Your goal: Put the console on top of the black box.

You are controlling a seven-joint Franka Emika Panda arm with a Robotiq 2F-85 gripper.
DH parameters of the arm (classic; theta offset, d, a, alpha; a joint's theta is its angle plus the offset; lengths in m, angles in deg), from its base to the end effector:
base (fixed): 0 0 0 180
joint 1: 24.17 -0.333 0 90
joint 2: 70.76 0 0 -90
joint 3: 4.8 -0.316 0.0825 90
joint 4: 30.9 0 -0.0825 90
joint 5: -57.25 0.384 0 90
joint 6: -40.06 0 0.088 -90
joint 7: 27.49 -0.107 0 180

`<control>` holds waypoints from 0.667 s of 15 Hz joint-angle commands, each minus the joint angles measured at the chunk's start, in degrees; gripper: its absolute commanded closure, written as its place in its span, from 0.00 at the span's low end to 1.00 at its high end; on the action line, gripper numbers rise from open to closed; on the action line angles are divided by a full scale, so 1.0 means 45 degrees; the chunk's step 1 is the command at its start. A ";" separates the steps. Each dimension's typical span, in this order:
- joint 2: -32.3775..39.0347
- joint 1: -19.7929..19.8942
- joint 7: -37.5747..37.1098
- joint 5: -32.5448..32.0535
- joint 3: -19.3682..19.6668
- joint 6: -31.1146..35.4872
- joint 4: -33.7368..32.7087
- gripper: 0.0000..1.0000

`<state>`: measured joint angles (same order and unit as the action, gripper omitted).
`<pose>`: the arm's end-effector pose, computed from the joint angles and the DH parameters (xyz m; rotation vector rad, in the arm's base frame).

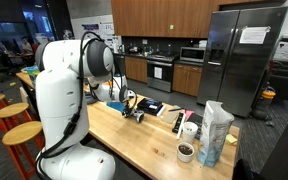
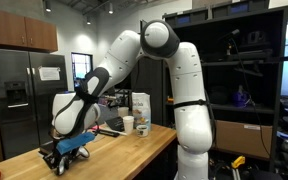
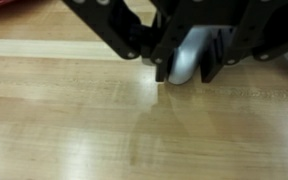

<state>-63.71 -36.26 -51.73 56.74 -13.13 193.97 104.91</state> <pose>0.4920 0.1836 0.2927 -3.0428 0.0942 -0.2668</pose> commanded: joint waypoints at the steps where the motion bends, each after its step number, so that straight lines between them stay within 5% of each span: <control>1: -0.0672 -0.0273 -0.0833 -0.0822 0.0098 -0.0608 0.0160 0.86; 10: -0.1217 -0.0262 -0.1144 -0.1252 -0.0053 -0.0891 0.0253 0.86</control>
<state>-66.04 -37.29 -55.05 52.79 -13.34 191.56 104.91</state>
